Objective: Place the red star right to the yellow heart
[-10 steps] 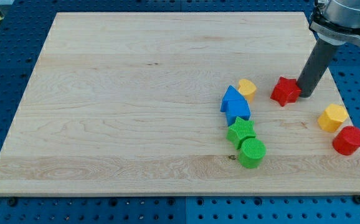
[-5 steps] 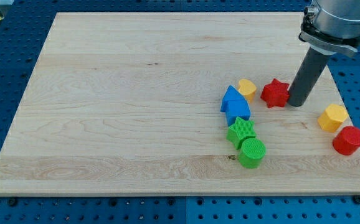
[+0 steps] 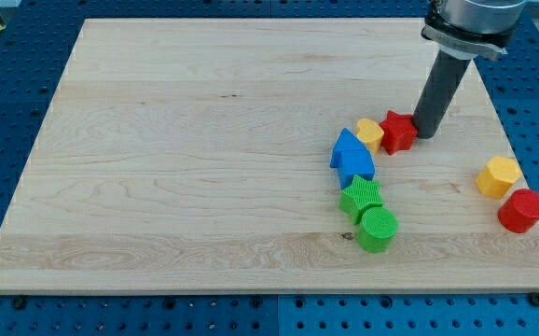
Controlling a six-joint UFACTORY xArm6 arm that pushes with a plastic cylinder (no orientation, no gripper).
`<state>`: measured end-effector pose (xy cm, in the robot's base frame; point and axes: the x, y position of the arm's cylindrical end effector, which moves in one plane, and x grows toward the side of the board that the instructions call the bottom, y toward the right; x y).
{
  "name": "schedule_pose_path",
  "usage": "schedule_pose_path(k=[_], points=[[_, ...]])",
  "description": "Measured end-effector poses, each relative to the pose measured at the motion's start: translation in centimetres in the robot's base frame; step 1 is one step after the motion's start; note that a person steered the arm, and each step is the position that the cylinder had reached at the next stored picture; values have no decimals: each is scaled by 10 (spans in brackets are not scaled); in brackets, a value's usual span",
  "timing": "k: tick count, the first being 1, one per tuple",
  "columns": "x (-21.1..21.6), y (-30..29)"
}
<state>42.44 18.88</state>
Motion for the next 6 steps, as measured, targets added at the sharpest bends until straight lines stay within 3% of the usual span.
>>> schedule_pose_path(k=[2,6], points=[[-48,6],[-29,-20]])
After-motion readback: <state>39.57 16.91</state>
